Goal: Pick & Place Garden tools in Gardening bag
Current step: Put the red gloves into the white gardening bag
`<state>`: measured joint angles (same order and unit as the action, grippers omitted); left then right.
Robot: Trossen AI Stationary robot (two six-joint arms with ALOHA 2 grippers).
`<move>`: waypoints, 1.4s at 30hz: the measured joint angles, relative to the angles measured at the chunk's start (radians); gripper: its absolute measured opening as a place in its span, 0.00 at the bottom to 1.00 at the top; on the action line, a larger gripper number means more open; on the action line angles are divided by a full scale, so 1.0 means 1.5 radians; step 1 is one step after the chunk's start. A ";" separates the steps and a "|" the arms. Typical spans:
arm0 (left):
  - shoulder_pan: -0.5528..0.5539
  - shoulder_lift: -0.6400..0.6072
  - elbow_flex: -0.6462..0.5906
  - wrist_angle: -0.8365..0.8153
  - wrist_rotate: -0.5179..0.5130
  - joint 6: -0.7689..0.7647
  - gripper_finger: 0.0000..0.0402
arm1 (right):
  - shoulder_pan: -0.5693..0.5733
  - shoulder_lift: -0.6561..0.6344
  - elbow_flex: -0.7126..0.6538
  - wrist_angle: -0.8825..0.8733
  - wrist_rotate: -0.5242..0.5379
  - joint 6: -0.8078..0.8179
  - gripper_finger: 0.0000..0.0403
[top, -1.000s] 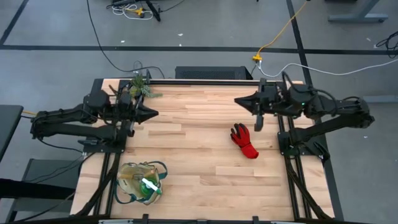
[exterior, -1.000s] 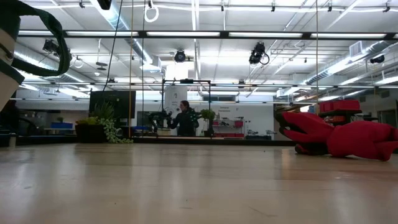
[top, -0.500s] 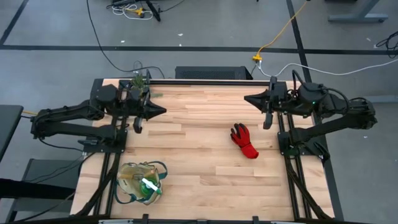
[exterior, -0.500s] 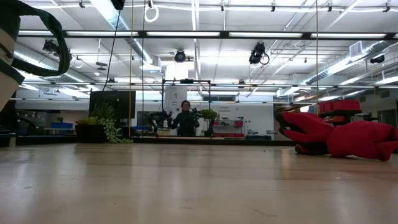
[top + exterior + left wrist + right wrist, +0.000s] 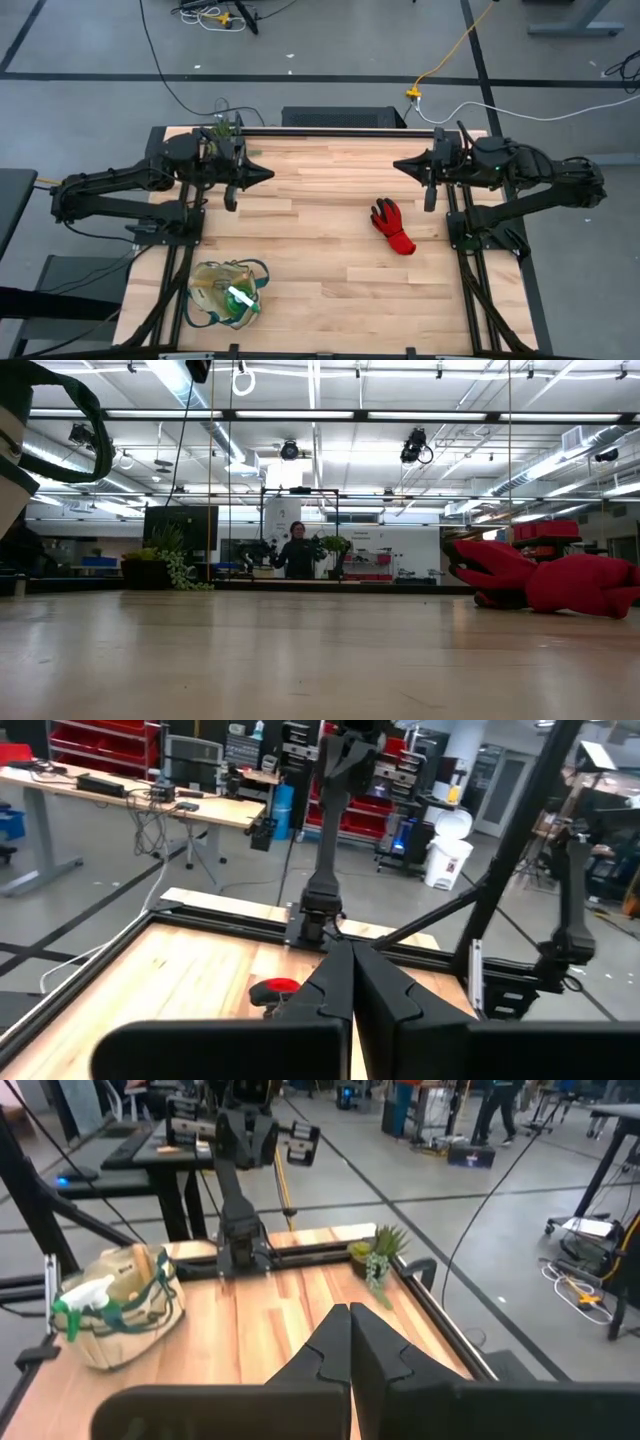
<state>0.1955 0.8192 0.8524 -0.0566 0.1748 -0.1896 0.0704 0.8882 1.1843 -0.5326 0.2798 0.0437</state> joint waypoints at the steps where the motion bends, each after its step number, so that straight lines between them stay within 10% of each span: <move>1: 0.000 0.000 0.000 0.000 -0.007 0.001 0.01 | 0.000 0.000 0.000 -0.006 0.000 0.000 0.00; 42: 0.000 -0.001 -0.001 -0.007 -0.028 0.012 0.03 | 0.000 0.132 0.000 -0.351 0.039 0.376 0.22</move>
<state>0.1955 0.8185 0.8516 -0.0666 0.1322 -0.1715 0.0704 1.0860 1.1843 -1.0594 0.3385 0.6082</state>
